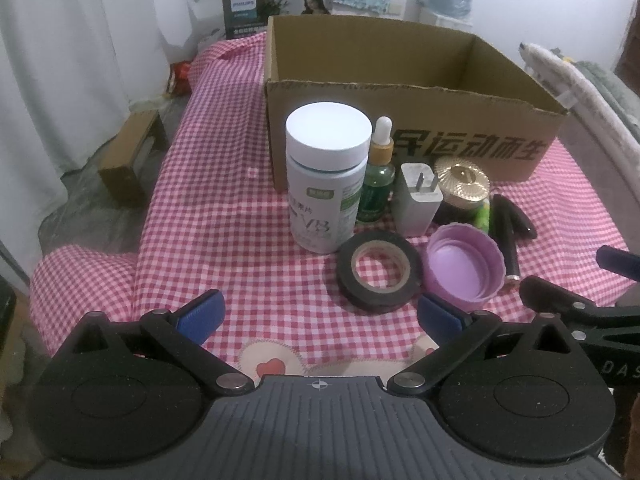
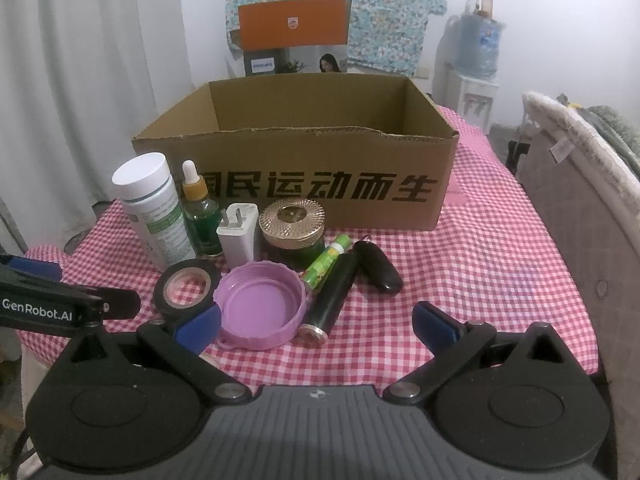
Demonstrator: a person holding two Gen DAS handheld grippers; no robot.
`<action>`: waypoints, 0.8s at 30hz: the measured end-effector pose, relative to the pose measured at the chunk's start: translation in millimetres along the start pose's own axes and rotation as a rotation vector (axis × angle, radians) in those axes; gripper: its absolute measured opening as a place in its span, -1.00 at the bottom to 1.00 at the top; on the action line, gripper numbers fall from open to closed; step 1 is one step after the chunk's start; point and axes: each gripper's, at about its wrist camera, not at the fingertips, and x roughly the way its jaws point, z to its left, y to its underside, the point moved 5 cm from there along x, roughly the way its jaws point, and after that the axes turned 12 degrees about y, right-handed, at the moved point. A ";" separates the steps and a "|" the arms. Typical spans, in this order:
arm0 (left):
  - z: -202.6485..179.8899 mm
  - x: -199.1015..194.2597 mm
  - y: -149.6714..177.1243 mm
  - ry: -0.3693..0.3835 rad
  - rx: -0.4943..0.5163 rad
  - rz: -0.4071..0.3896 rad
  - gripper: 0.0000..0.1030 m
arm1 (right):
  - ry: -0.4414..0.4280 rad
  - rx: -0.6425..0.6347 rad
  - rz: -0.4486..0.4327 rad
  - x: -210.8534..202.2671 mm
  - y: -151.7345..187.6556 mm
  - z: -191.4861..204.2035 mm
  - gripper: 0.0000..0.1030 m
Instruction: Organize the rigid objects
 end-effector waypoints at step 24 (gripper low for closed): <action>1.1 4.1 -0.6 -0.009 -0.001 0.013 0.99 | -0.008 -0.008 0.012 4.4 -0.7 4.8 1.00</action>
